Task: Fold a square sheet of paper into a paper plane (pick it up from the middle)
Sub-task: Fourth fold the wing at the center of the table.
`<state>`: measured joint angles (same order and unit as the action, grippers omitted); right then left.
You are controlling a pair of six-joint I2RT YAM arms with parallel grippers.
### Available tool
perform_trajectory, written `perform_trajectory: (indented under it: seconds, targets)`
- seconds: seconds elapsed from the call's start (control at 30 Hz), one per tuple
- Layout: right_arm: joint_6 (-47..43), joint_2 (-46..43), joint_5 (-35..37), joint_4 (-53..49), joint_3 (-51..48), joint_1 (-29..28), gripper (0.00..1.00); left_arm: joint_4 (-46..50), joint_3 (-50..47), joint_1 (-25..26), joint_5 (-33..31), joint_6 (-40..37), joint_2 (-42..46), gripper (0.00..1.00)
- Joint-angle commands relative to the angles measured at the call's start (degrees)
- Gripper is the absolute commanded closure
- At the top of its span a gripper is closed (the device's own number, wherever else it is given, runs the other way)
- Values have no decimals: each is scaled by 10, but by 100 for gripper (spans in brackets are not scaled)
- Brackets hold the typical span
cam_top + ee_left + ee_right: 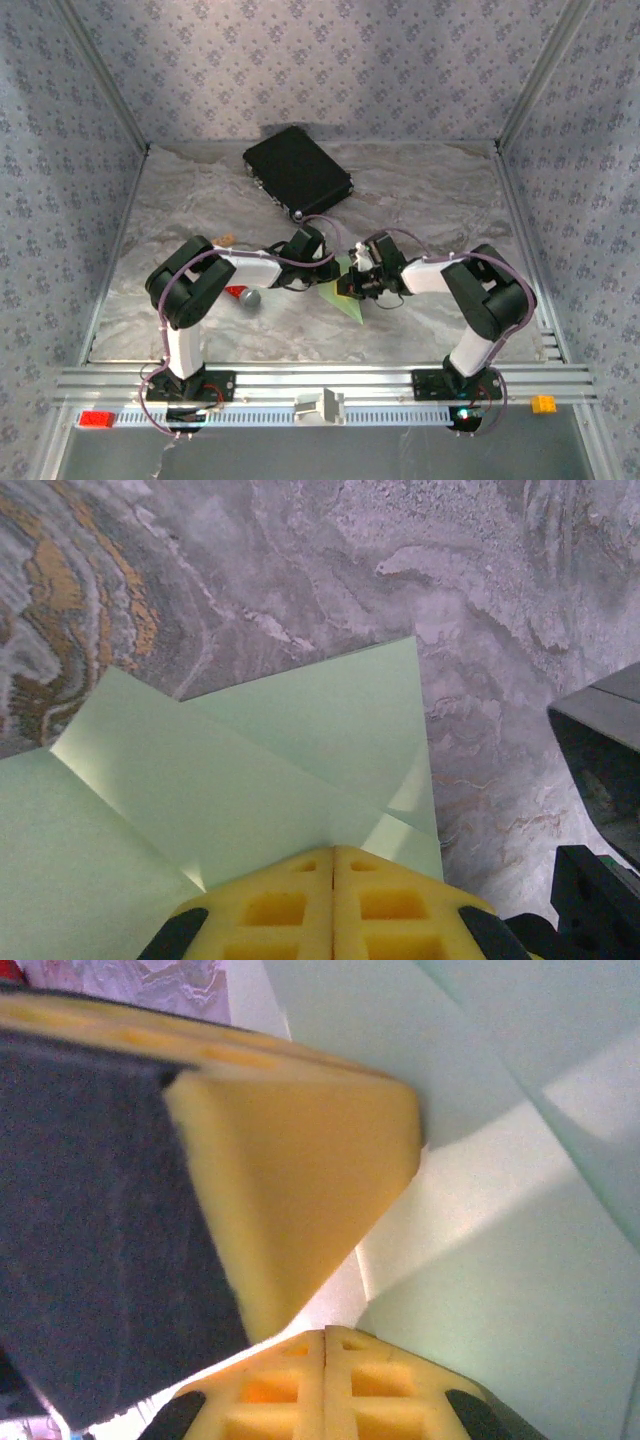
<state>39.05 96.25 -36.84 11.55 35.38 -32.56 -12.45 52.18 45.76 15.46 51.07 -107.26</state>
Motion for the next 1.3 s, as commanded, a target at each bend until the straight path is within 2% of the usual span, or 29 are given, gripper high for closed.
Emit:
perform_trajectory:
  seconds: [0.0,0.33,0.5,0.6,0.8,0.9,1.27]
  targets:
    - [6,-21,4,-30,-45,0,97,37,-18,-3,-23,2,-22,94]
    - [-3,-98,1,-56,-100,5,95,32,-22,-5,-26,6,-22,94]
    - [1,-121,-3,-74,-76,3,95,32,-21,-5,-22,5,-21,94]
    - [-4,-111,10,-86,-42,0,95,32,-21,-5,-23,5,-21,94]
    - [-12,-33,21,-90,3,2,94,35,-22,-5,-25,3,-23,94]
    - [-6,-34,15,-69,-34,2,94,36,-22,-5,-28,5,-25,94]
    - [29,-188,31,-76,-187,5,94,30,-21,-7,-28,11,-29,94]
